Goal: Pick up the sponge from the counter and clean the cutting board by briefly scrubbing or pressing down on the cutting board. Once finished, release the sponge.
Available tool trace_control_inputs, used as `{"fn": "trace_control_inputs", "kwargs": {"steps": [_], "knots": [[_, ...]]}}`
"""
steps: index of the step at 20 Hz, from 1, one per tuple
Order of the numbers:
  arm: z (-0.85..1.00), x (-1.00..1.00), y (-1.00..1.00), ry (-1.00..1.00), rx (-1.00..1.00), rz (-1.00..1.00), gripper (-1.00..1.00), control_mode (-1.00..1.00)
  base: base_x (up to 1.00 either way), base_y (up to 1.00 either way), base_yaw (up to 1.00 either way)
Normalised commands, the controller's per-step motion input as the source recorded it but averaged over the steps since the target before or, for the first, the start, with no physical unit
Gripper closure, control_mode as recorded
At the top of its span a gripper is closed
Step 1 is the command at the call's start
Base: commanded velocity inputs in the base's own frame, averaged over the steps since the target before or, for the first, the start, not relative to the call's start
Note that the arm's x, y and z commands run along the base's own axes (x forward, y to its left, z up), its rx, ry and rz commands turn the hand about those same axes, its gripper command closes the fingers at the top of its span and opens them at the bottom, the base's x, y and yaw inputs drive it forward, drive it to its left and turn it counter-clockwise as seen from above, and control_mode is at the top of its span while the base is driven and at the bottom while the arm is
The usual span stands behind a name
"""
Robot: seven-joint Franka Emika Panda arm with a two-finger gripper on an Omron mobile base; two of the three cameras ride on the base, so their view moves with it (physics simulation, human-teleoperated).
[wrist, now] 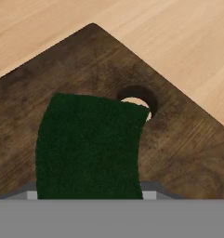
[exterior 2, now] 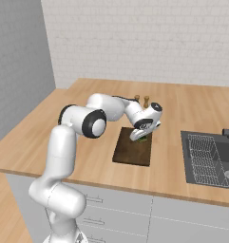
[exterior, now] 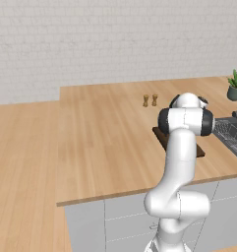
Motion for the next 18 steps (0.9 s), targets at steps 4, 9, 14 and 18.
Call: {"fn": "trace_control_inputs", "kwargs": {"steps": [4,9,14,18], "knots": [[0.0,0.12,-0.13,-0.03,-0.05,0.06,1.0,-1.0,0.0,0.0,0.0],[-0.03,0.0,-0.36,-0.02,-0.01,0.0,1.0,-1.0,0.0,0.0,0.0],[-0.07,-0.27,-0.22,-0.01,0.0,0.02,1.0,-1.0,0.0,0.0,0.0],[-0.12,-0.83,-0.03,-0.01,0.0,0.11,1.0,-1.0,0.0,0.0,0.0]]}}
